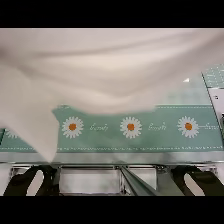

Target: Fold the shirts.

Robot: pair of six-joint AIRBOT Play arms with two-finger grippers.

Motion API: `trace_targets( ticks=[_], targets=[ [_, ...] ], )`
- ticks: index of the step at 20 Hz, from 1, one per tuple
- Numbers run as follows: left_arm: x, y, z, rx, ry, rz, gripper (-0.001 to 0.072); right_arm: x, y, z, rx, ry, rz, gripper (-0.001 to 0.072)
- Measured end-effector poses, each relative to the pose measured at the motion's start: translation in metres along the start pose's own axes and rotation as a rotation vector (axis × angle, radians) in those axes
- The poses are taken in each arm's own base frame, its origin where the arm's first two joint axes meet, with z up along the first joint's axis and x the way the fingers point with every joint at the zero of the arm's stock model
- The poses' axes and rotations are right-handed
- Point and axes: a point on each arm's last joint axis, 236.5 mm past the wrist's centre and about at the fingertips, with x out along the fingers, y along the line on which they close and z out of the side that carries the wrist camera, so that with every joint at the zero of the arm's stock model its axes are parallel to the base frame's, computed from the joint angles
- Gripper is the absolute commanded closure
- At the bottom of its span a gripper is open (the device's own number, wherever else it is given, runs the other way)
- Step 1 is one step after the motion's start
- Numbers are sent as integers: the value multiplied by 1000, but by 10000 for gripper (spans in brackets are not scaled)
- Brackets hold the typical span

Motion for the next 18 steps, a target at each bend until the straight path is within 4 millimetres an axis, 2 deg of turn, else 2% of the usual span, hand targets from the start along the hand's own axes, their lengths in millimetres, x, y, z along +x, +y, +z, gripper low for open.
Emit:
trace_targets(
  ticks=[3, 6, 9, 12, 15, 18],
  targets=[
    [7, 9, -59, -145, 111, 8, 687, -3, -1, -38, 14, 119, -6, 689],
    [25, 29, -140, -330, 248, 2, 687, 15, -7, -89, 67, 268, -4, 689],
    [50, 56, -224, -515, 370, -8, 687, 48, -15, -150, 143, 423, 13, 690],
    [78, 94, -287, -660, 399, 34, 687, 91, -41, -217, 202, 541, -33, 690],
    [105, 130, -321, -739, 404, 91, 687, 141, -70, -281, 263, 647, -88, 689],
    [136, 161, -337, -791, 433, 128, 687, 195, -89, -318, 338, 693, -104, 689]
  ],
)
